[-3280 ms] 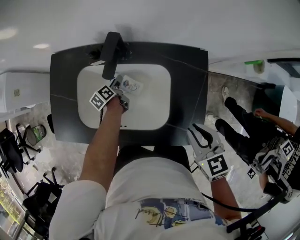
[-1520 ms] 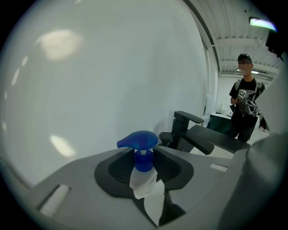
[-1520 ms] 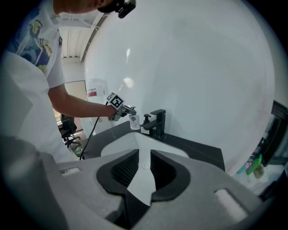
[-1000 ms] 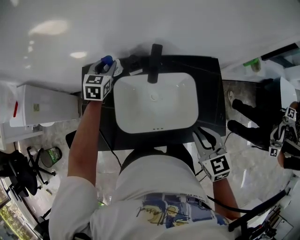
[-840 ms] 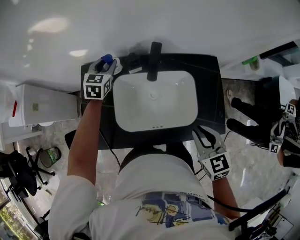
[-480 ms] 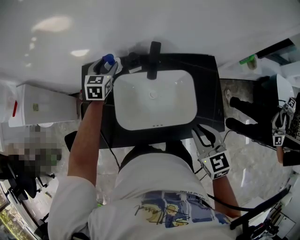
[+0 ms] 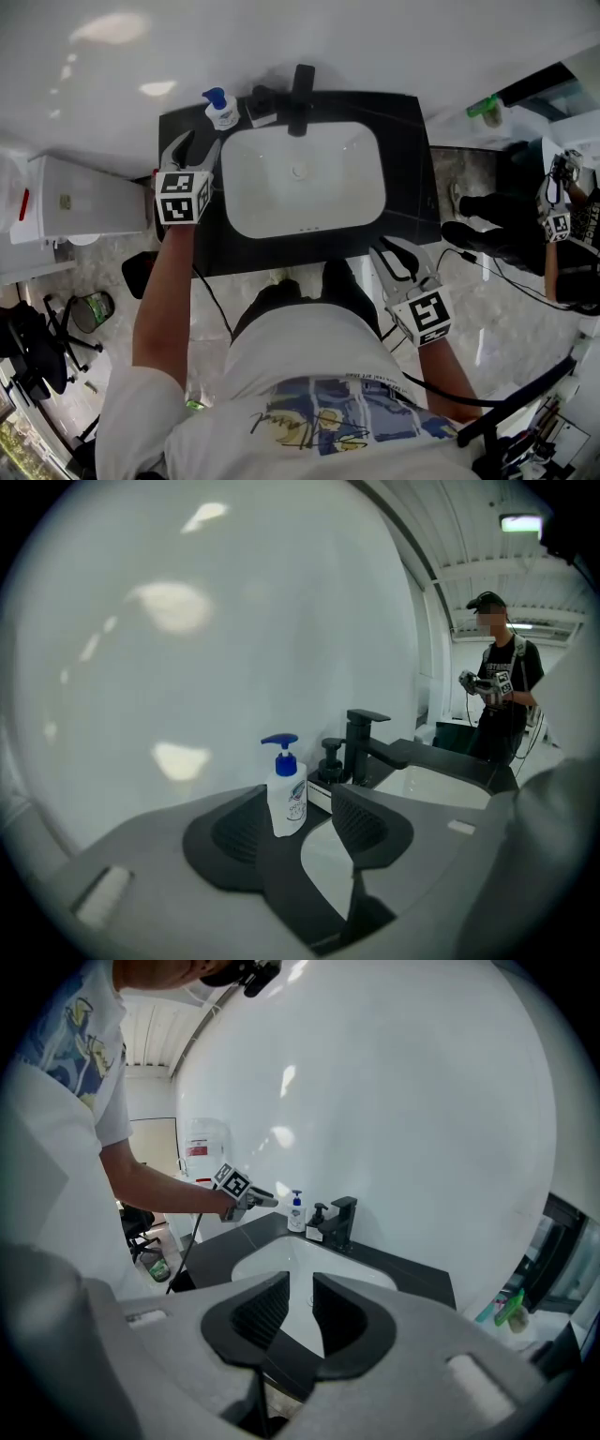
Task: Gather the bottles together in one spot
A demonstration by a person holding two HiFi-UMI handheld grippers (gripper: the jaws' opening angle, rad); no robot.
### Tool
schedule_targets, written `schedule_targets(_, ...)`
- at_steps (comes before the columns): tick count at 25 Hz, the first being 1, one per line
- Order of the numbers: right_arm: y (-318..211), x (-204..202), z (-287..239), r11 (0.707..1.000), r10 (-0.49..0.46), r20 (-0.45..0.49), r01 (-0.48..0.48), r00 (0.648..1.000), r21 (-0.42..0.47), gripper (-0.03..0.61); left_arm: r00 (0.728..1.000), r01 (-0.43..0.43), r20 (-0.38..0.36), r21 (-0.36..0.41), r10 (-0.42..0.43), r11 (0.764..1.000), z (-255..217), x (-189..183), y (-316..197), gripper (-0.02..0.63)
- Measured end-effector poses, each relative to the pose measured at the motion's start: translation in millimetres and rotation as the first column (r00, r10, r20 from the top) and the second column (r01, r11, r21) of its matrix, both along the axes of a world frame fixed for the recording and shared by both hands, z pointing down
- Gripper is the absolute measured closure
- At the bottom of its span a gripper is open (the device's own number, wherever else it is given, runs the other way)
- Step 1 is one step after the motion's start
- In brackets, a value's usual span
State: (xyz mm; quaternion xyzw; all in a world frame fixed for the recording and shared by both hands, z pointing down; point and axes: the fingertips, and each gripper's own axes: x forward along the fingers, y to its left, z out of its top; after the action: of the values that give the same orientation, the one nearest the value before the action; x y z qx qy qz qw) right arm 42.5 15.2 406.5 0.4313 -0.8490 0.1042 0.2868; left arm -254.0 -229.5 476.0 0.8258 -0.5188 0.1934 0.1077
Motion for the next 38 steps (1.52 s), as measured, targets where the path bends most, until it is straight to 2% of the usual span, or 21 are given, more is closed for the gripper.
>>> schedule_targets(4, 7.4, -12.6, -1.2, 0.999, -0.052, 0.001, 0.052, 0.999, 0.004, 0.502, 1.000, -0.011, -0.003, 0.065, 0.011, 0.998, -32.2, -1.0, 47.8, 0.475)
schedule_targets(8, 8.7, -25.6, -7.3, 0.993, -0.111, 0.015, 0.110, 0.994, 0.043, 0.531, 0.999, 0.001, -0.033, 0.080, 0.002, 0.997, -57.0, -0.7, 99.4, 0.554)
schedule_targets(11, 14.1, -27.7, -11.4, 0.988, -0.139, 0.022, 0.137, 0.990, 0.064, 0.555, 0.998, -0.027, -0.047, 0.075, 0.031, 0.997, -69.0, 13.4, 138.2, 0.610)
schedule_targets(17, 36.2, -8.8, -16.4, 0.983, -0.169, 0.055, 0.164, 0.984, 0.080, 0.577, 0.987, -0.123, -0.106, -0.007, 0.121, 0.992, -72.7, 75.7, 212.3, 0.612)
schedule_targets(22, 67.9, 20.8, -13.0, 0.987, -0.150, 0.088, 0.144, 0.985, 0.068, 0.578, 0.967, -0.232, -0.134, -0.095, 0.218, 0.968, -68.3, 141.2, 266.1, 0.612)
schedule_targets(30, 115.3, 43.2, -16.9, 0.978, -0.201, 0.108, 0.193, 0.974, 0.083, 0.578, 0.935, -0.323, -0.188, -0.103, 0.300, 0.941, -86.2, 215.3, 340.1, 0.612)
schedule_targets(35, 163.5, 57.1, -37.3, 0.972, -0.217, 0.103, 0.206, 0.971, 0.114, 0.578, 0.922, -0.363, -0.180, -0.087, 0.344, 0.928, -107.4, 242.7, 399.7, 0.612)
schedule_targets(38, 174.5, 61.6, -33.6, 0.971, -0.222, 0.104, 0.210, 0.970, 0.110, 0.578, 0.920, -0.371, -0.173, -0.095, 0.352, 0.924, -105.0, 247.1, 412.9, 0.612)
